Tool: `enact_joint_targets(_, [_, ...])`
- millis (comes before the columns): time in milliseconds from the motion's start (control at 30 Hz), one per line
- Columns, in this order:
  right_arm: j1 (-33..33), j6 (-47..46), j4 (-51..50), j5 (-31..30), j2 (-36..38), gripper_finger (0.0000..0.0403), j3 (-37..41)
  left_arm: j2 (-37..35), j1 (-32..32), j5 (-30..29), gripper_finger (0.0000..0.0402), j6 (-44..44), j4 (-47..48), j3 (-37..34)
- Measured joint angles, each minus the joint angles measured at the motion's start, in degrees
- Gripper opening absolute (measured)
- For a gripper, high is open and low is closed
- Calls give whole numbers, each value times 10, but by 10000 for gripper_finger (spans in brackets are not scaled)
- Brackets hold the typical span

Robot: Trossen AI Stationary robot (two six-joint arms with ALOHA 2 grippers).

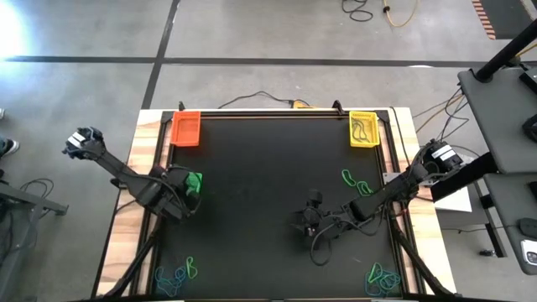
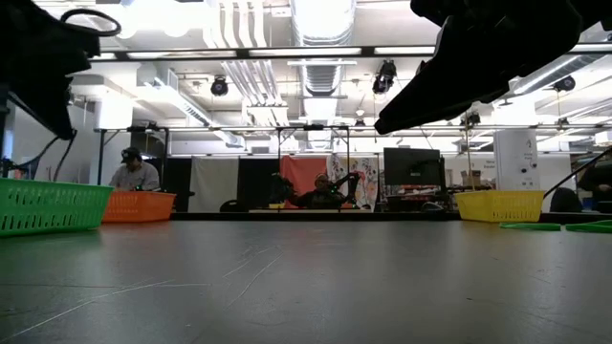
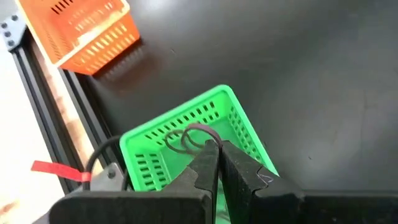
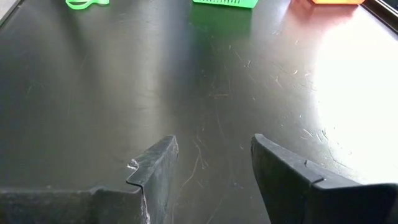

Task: Sort rubber bands into baskets
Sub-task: Put the bottom left violet rubber band into the green bin

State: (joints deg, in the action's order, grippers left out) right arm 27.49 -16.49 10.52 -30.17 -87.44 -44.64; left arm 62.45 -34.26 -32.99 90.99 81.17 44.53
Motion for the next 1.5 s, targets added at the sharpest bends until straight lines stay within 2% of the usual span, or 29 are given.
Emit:
enact_joint_targets(300, [0,0,0,0,0,199,0,-4,27,4,0,-20,-9,-19])
enact_joint_targets(533, [0,-9,-7,0,0,199,1,8,27,89,0,-65,-64,-23])
enact_joint_targets(700, [0,-10,-7,0,0,199,1,22,28,99,0,-110,-112,-23])
enact_joint_targets(900, [0,-17,-7,1,0,199,1,45,30,91,0,-98,-61,-26])
enact_joint_targets(1067, [0,-17,-8,1,0,199,1,49,31,92,1,-86,-57,-29])
enact_joint_targets(1167, [0,-17,-9,1,0,199,1,49,30,114,18,-89,-50,-23])
enact_joint_targets(1300, [0,-16,-9,1,0,199,1,47,31,115,63,-101,-14,-2])
enact_joint_targets(1500, [0,-14,-9,1,0,199,1,47,30,104,126,-125,29,72])
